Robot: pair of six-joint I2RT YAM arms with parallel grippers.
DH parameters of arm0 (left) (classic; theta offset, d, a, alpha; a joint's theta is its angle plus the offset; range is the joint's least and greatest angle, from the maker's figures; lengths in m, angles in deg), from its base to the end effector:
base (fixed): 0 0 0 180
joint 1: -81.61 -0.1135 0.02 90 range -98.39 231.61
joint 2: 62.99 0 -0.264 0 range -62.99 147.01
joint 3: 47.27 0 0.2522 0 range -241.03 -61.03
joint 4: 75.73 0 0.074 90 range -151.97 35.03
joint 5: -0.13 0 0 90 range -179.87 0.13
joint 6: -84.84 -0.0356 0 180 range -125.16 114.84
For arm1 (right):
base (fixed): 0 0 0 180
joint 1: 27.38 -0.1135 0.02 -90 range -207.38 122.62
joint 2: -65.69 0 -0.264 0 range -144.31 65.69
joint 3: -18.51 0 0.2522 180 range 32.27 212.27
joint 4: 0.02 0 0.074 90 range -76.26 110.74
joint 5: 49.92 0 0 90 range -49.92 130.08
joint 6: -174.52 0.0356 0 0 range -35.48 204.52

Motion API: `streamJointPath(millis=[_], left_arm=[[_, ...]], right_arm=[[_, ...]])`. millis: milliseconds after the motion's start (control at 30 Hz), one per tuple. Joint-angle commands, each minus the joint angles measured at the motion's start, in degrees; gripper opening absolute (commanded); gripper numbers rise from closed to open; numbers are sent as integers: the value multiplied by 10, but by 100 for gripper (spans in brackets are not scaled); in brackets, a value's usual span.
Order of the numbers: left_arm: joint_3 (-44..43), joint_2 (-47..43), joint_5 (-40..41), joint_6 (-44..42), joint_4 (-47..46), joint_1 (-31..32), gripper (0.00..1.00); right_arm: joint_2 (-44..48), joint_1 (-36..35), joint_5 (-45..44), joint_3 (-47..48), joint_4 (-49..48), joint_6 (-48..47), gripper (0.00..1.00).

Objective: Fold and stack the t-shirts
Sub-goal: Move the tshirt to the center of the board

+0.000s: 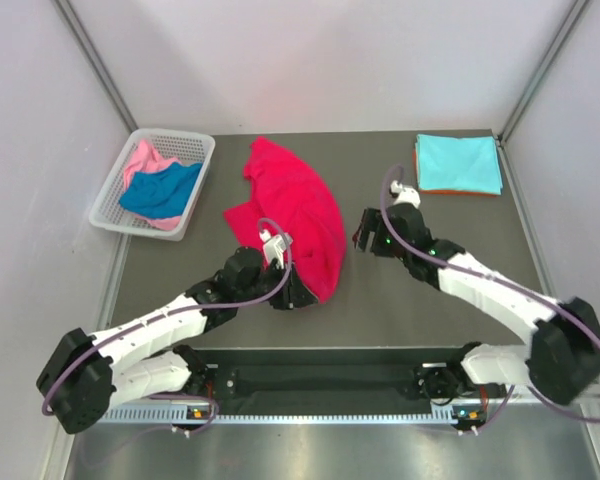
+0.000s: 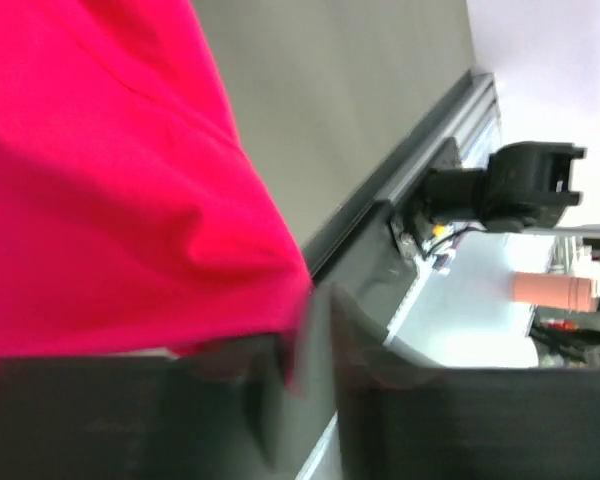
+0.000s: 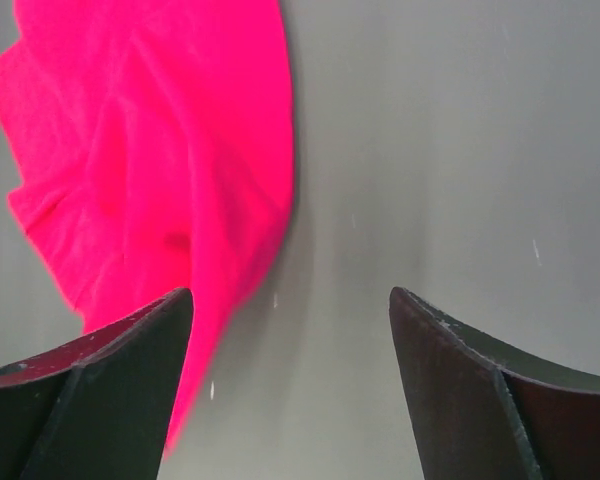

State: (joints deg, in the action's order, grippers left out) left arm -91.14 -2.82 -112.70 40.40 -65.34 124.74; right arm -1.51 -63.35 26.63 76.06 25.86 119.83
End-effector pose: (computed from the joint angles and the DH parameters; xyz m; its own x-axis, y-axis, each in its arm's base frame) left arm 0.1556 -0.1647 0.2238 -0.8600 -0.0960 -0.5011 0.3843 0.5243 -0.7599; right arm 0.2110 0.1429 0.2515 -0.6254 0.2407 -0.7422 -0.0693 0.9303 0.3601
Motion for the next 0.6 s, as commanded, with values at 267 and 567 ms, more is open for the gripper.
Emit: streamJointPath(millis=[267,567], left_arm=[[-118,-22,181,-12,217,2,63],[-156,75,186,-2,241,-190,63]], right_arm=[[-323,34,170,239,-100,-147,76],[-434,34,164,335,-74,-161,70]])
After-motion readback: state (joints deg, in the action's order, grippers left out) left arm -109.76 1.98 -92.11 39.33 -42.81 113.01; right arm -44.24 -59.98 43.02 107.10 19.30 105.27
